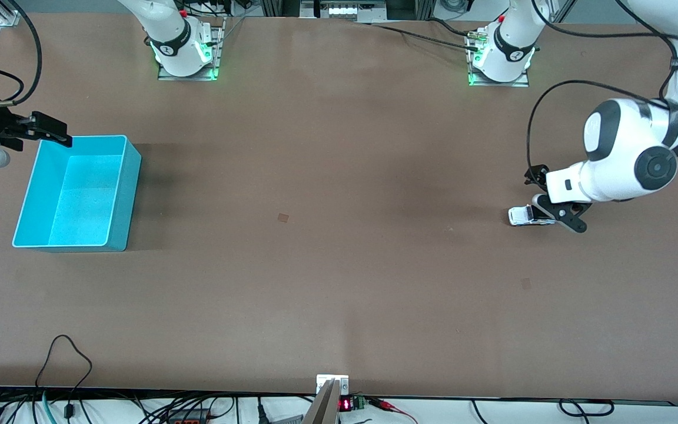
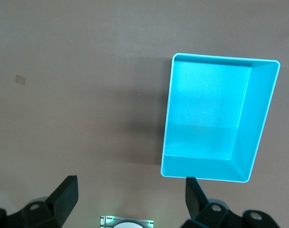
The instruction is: Wind and store white jeep toy
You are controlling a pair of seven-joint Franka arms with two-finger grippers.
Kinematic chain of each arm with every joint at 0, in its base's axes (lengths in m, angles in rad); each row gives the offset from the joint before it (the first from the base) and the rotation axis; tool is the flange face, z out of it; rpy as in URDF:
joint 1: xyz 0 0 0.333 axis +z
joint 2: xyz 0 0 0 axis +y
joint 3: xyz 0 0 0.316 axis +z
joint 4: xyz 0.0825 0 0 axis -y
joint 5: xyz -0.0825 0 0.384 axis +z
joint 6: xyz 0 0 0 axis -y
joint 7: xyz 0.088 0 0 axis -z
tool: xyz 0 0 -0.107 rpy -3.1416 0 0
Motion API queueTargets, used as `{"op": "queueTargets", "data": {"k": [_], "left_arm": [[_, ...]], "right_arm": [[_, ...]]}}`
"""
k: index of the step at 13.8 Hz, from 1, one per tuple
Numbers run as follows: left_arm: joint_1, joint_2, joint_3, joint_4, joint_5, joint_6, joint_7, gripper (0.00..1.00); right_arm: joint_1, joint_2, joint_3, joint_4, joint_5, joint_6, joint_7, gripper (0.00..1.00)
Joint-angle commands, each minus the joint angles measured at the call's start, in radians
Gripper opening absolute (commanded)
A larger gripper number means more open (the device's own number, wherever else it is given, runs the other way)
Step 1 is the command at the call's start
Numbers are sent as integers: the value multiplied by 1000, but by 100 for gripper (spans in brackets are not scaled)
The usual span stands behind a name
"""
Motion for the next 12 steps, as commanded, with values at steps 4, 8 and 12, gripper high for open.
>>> {"op": "queueTargets", "data": {"k": [4, 8, 12], "left_arm": [[49, 86, -4, 20, 92, 172, 456, 100], [64, 140, -4, 19, 90, 198, 668, 100], [83, 154, -6, 5, 87, 198, 755, 100]], "right_arm": [[-7, 63, 3, 18, 2, -16, -8, 100], [-7, 85, 3, 17, 2, -42, -8, 100], [-4, 88, 5, 17, 2, -68, -3, 100]]}}
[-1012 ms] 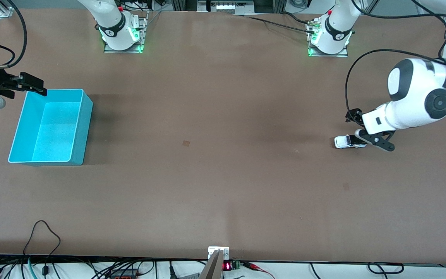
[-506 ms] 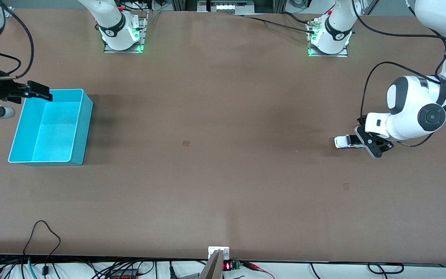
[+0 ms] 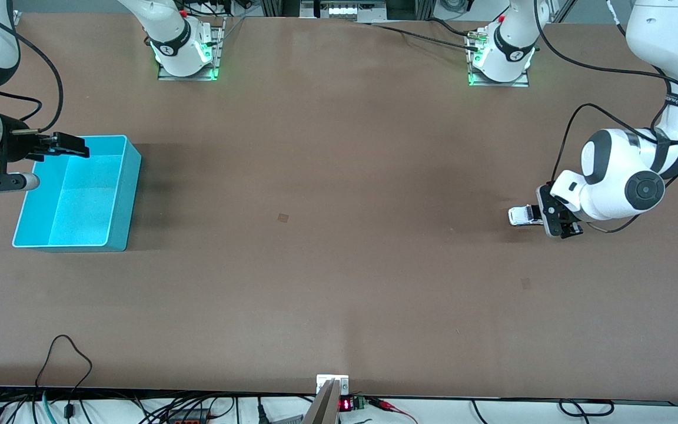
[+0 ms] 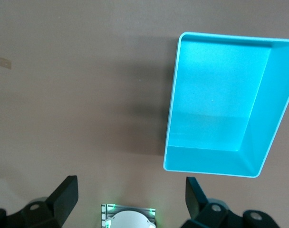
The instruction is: Wind and store white jeep toy
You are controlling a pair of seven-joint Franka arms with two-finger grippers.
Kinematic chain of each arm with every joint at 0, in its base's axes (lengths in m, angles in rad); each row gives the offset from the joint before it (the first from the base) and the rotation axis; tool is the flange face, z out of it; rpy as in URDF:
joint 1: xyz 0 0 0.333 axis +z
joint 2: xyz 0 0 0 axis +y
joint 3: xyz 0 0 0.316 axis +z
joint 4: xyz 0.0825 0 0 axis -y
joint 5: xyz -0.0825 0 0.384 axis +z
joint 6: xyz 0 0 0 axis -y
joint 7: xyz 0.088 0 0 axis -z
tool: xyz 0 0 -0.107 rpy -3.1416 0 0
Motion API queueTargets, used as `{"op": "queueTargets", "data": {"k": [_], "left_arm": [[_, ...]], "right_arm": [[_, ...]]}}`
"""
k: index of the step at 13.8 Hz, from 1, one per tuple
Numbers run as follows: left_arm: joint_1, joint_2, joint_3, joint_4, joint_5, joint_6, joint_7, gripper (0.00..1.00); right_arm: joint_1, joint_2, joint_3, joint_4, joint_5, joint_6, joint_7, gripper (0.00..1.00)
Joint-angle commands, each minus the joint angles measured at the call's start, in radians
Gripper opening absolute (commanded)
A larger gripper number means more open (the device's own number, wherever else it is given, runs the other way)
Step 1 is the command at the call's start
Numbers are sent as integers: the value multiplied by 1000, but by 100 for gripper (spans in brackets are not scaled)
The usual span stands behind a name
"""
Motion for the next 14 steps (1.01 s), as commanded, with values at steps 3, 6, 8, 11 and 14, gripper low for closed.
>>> {"op": "queueTargets", "data": {"k": [3, 6, 8, 11, 14], "left_arm": [[10, 5, -11, -7, 17, 62, 102, 100], [10, 5, -11, -53, 17, 130, 136, 100], [10, 2, -12, -99, 15, 177, 136, 100], [10, 0, -12, -134, 15, 199, 136, 100], [11, -3, -11, -145, 18, 208, 139, 100]], "right_arm": [[-7, 5, 3, 17, 0, -41, -2, 100], [-8, 14, 3, 17, 0, -48, 4, 100], [-10, 17, 3, 17, 4, -59, 11, 100], [-14, 17, 3, 17, 4, -61, 14, 100], [-14, 17, 3, 17, 4, -61, 16, 100]]}}
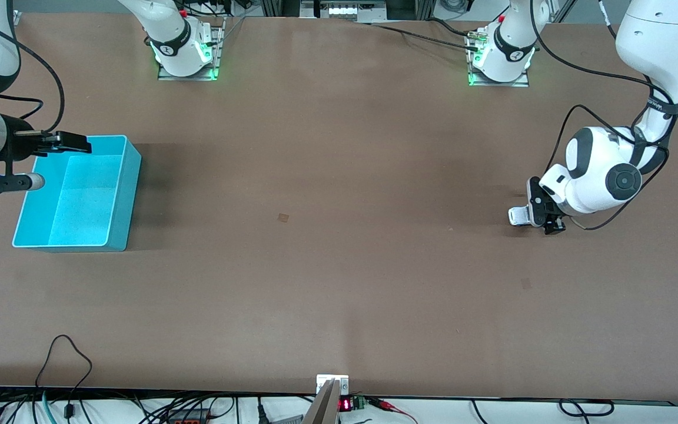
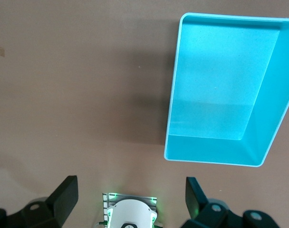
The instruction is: Wind and store white jeep toy
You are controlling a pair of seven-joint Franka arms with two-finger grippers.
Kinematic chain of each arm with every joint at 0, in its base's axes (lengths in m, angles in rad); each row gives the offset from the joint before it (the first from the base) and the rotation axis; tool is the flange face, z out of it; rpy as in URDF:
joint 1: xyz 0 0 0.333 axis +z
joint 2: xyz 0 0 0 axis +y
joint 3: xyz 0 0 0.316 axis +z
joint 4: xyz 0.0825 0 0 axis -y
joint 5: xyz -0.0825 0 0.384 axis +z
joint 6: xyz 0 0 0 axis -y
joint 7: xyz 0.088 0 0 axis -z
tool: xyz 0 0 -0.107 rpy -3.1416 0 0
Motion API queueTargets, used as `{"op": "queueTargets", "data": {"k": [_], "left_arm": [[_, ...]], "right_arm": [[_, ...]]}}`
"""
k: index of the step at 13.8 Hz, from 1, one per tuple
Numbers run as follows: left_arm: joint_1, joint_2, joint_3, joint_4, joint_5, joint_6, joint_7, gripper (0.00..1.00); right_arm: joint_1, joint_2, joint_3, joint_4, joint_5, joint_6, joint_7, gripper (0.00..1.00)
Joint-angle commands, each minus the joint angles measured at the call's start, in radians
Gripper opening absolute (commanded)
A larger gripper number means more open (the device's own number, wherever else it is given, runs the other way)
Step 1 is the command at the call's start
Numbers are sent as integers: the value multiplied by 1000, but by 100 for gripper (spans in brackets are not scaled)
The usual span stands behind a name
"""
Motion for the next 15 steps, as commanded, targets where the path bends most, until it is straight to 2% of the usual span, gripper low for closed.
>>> {"op": "queueTargets", "data": {"k": [1, 4, 5, 10, 15], "left_arm": [[9, -14, -5, -17, 18, 29, 37, 100], [9, -8, -7, -15, 18, 79, 124, 81], [9, -10, -7, -15, 17, 80, 130, 64], [21, -8, -5, -15, 4, 82, 75, 60], [20, -21, -7, -12, 7, 79, 84, 31]], "right_arm": [[-6, 3, 3, 17, 4, -20, 14, 100], [-5, 3, 3, 17, 4, -20, 14, 100], [-5, 3, 3, 17, 5, -20, 16, 100], [-6, 3, 3, 14, 7, -21, 16, 100], [-6, 2, 3, 14, 8, -21, 16, 100]]}}
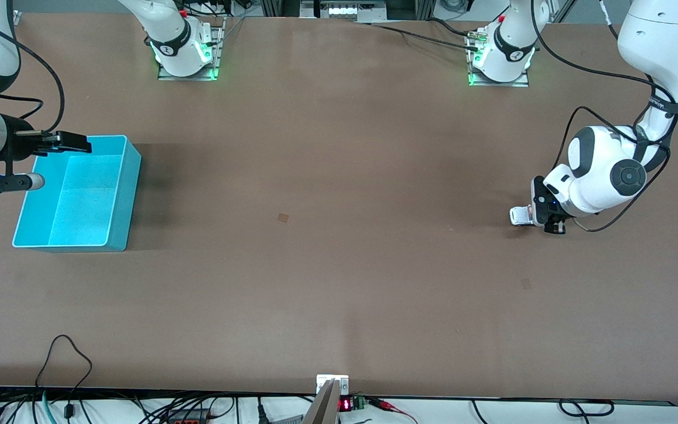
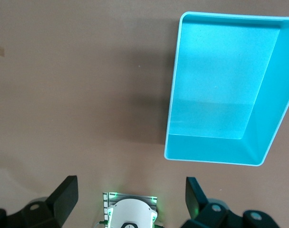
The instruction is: Wind and store white jeep toy
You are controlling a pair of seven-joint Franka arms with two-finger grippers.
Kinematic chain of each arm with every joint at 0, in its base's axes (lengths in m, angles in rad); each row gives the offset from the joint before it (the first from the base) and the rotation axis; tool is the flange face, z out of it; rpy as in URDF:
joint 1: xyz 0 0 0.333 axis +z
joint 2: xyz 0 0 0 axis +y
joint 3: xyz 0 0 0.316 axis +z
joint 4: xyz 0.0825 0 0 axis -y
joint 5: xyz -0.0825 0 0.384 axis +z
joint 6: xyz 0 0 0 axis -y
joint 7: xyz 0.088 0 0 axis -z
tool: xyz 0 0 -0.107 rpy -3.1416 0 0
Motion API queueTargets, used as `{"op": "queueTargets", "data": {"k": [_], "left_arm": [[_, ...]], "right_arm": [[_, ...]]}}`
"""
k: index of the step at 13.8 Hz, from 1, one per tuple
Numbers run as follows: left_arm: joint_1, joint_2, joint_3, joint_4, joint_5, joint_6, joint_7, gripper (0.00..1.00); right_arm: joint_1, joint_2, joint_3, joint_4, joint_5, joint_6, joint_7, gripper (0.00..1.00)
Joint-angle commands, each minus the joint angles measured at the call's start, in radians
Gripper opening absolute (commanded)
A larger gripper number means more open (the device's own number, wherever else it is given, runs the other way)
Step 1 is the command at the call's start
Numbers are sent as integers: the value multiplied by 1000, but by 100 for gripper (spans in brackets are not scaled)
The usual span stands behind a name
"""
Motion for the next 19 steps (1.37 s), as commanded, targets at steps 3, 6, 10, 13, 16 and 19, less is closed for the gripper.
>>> {"op": "queueTargets", "data": {"k": [3, 6, 10, 13, 16, 19], "left_arm": [[-3, -45, -9, -10, 7, -3, -9, 23], [-9, -68, -29, -10, 4, -42, -102, 20], [-28, -59, -31, -13, 4, -56, -136, 20], [-26, -42, -29, -11, 6, -50, -142, 19], [-26, -25, -29, -5, 9, -50, -144, 16], [-25, -22, -29, -5, 10, -50, -142, 16]], "right_arm": [[-6, 3, 3, 14, 10, -19, 14, 100], [-8, 3, 3, 12, 11, -19, 14, 100], [-8, 3, 3, 12, 16, -17, 14, 100], [-8, 3, 3, 12, 16, -17, 14, 100], [-8, 3, 3, 12, 16, -17, 14, 100], [-8, 3, 3, 12, 16, -17, 14, 100]]}}
